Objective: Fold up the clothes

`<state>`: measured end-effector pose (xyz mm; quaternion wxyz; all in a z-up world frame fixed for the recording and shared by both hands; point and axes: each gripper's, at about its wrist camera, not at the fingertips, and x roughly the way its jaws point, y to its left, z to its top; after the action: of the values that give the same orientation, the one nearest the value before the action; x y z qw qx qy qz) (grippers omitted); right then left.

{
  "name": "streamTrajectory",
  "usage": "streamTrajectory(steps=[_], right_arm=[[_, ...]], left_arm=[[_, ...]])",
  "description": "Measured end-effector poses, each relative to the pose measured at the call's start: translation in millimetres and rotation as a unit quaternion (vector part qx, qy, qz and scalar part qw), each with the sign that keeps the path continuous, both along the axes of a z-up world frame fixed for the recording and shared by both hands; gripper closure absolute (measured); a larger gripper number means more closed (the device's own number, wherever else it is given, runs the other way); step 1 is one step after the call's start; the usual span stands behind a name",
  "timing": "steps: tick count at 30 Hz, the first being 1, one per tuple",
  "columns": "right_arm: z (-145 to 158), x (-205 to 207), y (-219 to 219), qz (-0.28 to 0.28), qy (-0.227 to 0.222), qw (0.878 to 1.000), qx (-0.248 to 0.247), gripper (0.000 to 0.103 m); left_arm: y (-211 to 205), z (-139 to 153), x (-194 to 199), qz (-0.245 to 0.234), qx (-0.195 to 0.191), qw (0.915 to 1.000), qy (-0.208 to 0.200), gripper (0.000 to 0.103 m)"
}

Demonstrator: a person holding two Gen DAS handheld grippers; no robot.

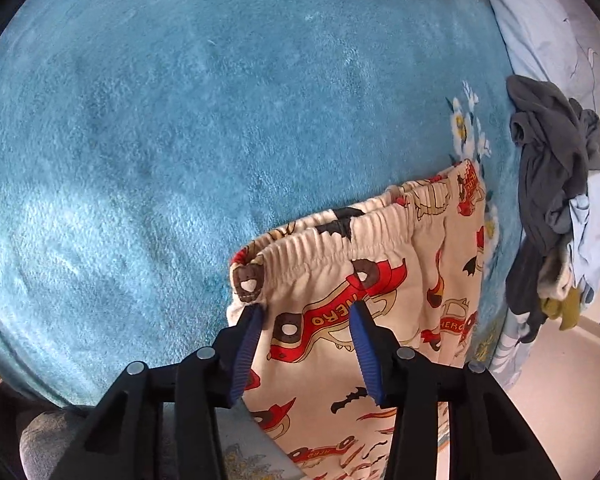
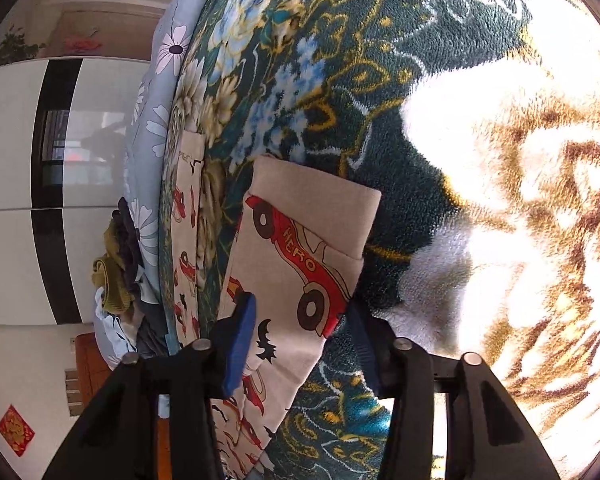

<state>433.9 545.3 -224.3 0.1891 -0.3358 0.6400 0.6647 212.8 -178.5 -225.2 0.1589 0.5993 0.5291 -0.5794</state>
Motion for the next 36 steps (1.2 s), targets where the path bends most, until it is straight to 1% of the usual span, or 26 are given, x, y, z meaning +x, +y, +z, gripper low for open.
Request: streamTrajectory(steps=[1, 3, 4, 7, 8, 10, 11, 14, 17, 19, 20, 22, 24, 26, 27, 28, 30, 32, 33, 34, 36], right_arm=[[0, -1, 0, 0.0, 0.001, 1.0, -0.002, 0.065], [1, -4, -1, 0.006, 0.002, 1.0, 0.0, 0.065], [1, -6, -2, 0.009, 0.003, 1.0, 0.002, 0.066], [0, -11, -6, 0.022, 0.0, 1.0, 0.001, 0.066], [0, -13, -7, 0.026, 0.0, 1.0, 0.0, 0.066], [-1, -13, -8, 0.031, 0.001, 1.0, -0.002, 0.066], [-1, -14, -9, 0.031, 0.001, 1.0, -0.003, 0.066], [-2, -15, -9, 0.027, -0.001, 1.0, -0.007, 0.066], [-2, -16, -9, 0.024, -0.002, 1.0, -0.009, 0.066], [-1, -16, -8, 0.025, -0.003, 1.0, -0.006, 0.066], [-1, -16, -7, 0.023, -0.003, 1.0, -0.007, 0.066], [-2, -15, -6, 0.02, -0.002, 1.0, -0.009, 0.066], [-4, -14, -6, 0.014, 0.0, 1.0, -0.012, 0.066], [-5, -12, -7, 0.008, 0.006, 1.0, -0.014, 0.068], [-7, -12, -7, 0.005, 0.007, 1.0, -0.016, 0.07], [-8, -12, -7, 0.002, 0.008, 1.0, -0.019, 0.074], [-11, -11, -6, -0.013, 0.012, 0.999, -0.028, 0.081], [-11, -12, -3, -0.027, 0.012, 0.999, -0.03, 0.098], [-10, -13, -2, -0.032, 0.009, 0.999, -0.029, 0.098], [-7, -14, 0, -0.035, 0.012, 0.999, -0.026, 0.102], [4, -16, 3, -0.038, 0.032, 0.999, -0.018, 0.102]], left_arm=[[0, 0, -1, -0.011, 0.005, 0.9999, 0.001, 0.061], [2, 0, -7, -0.053, 0.016, 0.9985, -0.001, 0.061], [2, 1, -9, -0.071, 0.013, 0.9974, -0.002, 0.061], [-4, 9, -10, -0.109, -0.006, 0.994, -0.01, 0.061], [-7, 10, -11, -0.123, -0.009, 0.9923, -0.009, 0.059], [-9, 11, -10, -0.156, -0.022, 0.9875, -0.013, 0.058], [-11, 9, -9, -0.165, -0.03, 0.9856, -0.022, 0.057], [-10, -6, -11, -0.184, -0.012, 0.9817, -0.048, 0.056], [-3, -12, -20, -0.224, -0.014, 0.9735, -0.043, 0.056], [0, -10, -28, -0.246, -0.033, 0.9685, -0.024, 0.056], [1, -11, -30, -0.252, -0.038, 0.9668, -0.021, 0.058], [4, -11, -32, -0.263, -0.048, 0.9633, -0.016, 0.058], [0, -12, -31, -0.254, -0.044, 0.9663, -0.006, 0.064], [-5, -14, -28, -0.248, -0.039, 0.9681, -0.002, 0.084], [-6, -15, -27, -0.246, -0.039, 0.9685, -0.003, 0.088], [-8, -15, -26, -0.245, -0.038, 0.9688, -0.002, 0.091], [-11, -15, -25, -0.245, -0.04, 0.9686, 0.003, 0.093], [-12, -9, -25, -0.249, -0.051, 0.967, 0.015, 0.094], [-12, -5, -25, -0.25, -0.054, 0.9664, 0.024, 0.094], [-13, -1, -24, -0.25, -0.056, 0.9659, 0.034, 0.095], [-19, 12, -18, -0.23, -0.036, 0.9703, 0.066, 0.095]])
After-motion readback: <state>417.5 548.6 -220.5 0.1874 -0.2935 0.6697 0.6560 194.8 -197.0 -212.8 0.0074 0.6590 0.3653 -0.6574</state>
